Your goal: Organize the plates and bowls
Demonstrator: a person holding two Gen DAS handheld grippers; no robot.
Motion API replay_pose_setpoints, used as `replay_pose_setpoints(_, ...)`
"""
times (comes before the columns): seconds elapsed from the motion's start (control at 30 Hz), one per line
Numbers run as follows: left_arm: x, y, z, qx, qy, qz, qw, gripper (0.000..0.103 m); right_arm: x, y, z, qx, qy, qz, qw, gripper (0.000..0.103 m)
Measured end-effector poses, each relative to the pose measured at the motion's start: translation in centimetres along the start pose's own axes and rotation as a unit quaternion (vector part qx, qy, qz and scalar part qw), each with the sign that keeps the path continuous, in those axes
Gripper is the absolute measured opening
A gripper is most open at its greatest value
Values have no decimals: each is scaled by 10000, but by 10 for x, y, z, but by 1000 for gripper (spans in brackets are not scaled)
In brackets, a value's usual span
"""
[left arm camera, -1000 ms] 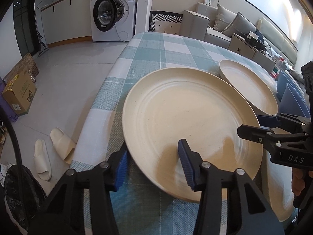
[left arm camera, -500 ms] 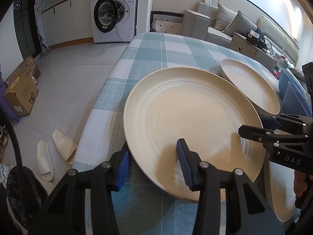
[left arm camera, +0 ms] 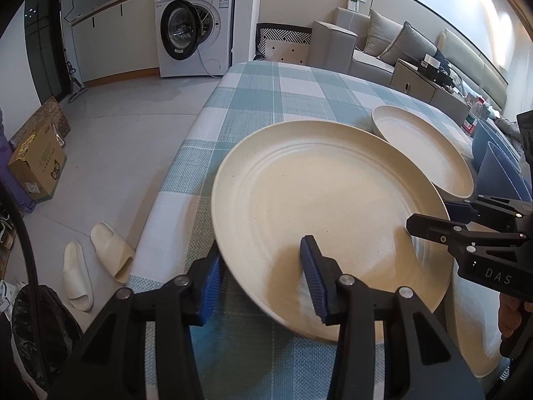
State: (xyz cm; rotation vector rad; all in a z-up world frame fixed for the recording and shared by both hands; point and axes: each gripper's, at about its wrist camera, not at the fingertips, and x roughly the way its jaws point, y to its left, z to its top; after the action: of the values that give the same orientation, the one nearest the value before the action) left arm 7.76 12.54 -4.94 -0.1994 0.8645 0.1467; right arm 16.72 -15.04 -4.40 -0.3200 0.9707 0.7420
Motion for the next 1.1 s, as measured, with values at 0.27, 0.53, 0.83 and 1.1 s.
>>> replay_pose_setpoints(0.27,-11,0,4,3,-147,-14,9999,44,-13,3,1,-39,-194,-10,9998,37)
replay_pose_setpoints(0.53,-23,-3,7,41,-294,0,9996,44,-26,4,0,-32,-322,25,9995,37)
replay_pose_setpoints(0.83,-37,-6,9,76,-427,-22,9991,44,-43,5,-1,-44,-479,14,9988,37)
replay_pose_setpoints(1.1,-51,-14,10,163,-561,-45,9983,44,-62,4,-5,-12,-618,-51,9981,37)
